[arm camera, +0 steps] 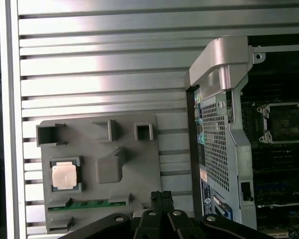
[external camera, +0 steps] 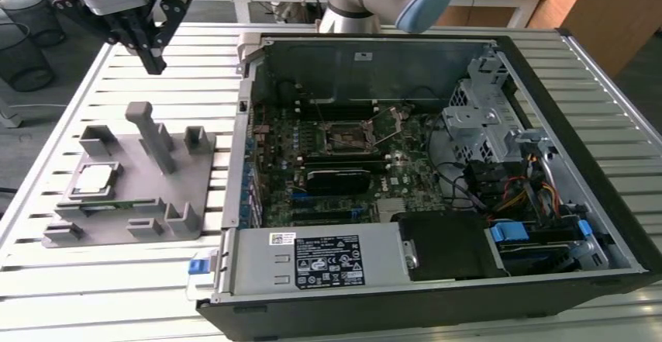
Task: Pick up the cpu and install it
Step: 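Reach for the cpu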
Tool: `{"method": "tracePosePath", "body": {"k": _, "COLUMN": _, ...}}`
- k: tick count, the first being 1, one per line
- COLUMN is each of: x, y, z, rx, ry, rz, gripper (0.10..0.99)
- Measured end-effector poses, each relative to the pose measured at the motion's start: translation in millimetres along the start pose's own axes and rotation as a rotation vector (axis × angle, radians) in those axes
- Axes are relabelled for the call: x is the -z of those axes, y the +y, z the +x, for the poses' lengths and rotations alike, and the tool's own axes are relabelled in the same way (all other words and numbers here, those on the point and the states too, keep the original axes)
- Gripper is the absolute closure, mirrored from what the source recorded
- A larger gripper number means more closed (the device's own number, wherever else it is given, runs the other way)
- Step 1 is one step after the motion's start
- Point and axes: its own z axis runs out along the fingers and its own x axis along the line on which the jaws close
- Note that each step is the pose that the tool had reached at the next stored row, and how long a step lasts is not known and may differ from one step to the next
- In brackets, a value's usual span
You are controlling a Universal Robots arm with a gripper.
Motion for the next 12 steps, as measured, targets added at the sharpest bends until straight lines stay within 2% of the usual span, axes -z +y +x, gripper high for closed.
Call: {"method": "tracePosePath", "body": {"k": 12, "x": -0.2, "y": -1.1, "z": 13.6, "rx": 0.000, "ry": 0.0000, "rz": 0.000, "gripper": 0.980}}
